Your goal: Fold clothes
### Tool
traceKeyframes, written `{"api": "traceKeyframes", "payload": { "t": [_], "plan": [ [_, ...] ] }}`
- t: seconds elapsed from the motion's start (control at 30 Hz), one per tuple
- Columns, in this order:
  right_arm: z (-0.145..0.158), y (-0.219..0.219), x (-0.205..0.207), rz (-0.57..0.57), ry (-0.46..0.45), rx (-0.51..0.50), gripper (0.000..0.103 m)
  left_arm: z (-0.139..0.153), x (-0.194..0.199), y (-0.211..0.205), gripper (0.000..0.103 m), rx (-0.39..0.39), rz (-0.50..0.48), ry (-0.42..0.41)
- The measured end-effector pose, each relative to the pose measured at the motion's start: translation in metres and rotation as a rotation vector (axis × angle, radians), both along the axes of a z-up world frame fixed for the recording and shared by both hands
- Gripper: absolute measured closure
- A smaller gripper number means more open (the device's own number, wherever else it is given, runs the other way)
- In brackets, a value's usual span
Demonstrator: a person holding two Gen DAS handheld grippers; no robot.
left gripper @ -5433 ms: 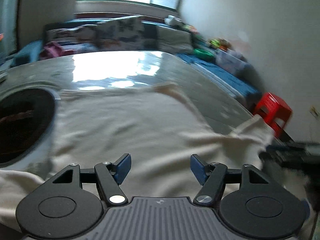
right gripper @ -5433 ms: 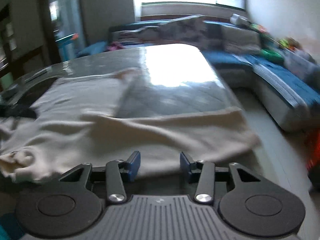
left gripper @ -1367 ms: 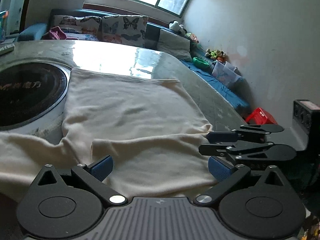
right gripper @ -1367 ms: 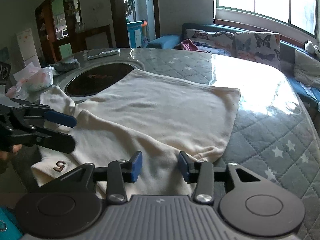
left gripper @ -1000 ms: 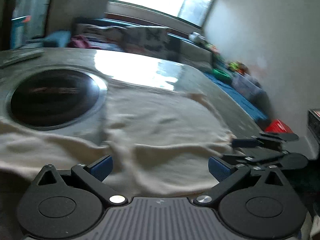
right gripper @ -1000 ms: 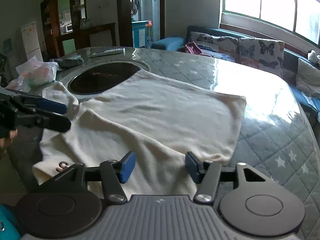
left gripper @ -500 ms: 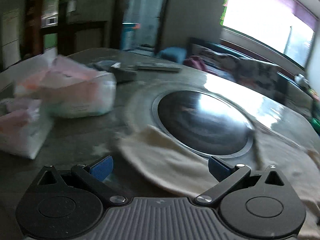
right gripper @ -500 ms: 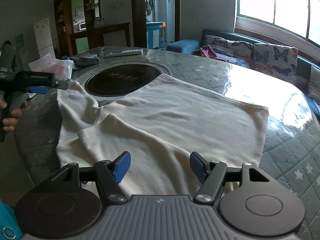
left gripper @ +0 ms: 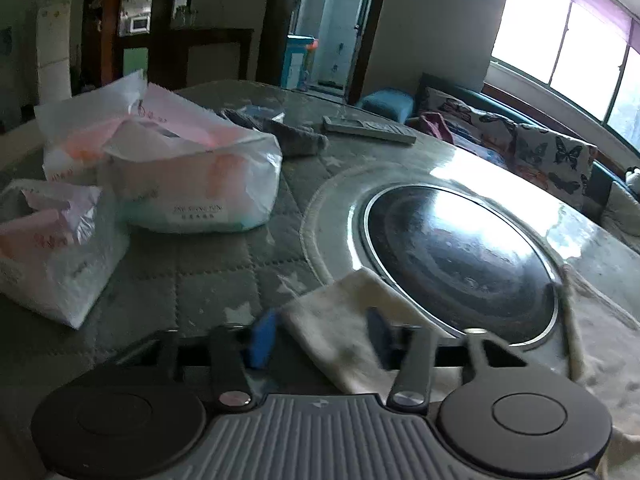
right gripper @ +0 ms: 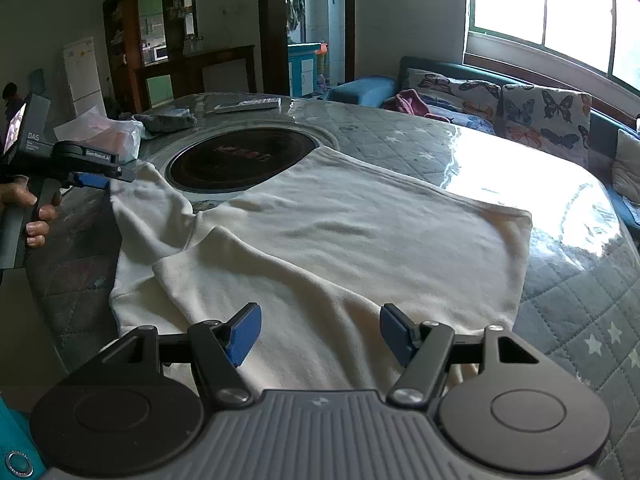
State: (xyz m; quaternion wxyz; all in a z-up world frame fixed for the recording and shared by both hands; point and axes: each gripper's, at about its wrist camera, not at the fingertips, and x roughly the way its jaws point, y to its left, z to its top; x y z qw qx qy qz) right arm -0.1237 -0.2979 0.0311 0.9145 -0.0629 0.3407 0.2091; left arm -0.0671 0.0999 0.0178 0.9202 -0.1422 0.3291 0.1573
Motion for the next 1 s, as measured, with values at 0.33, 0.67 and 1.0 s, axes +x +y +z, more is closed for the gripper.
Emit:
{"api": "traceKeyframes", "payload": {
  "t": [0.33,0.67,1.0],
  "plan": [
    [0.002,-0.006,-0.005,-0.021,-0.012,0.013,0.036,0.027,-0.008,-0.014,0.095,-0.102,-0.134,-0.114],
    [0.007,-0.019,-0.011,-0.065,-0.028,0.052,0.036,0.086,-0.027,-0.096,0.097,-0.213,-0.526,-0.289],
    [0.005,-0.018,-0.011,-0.057,-0.029,0.062,0.036,0.061,-0.022,-0.087,0.044,-0.096,-0.401,-0.186]
  ]
}}
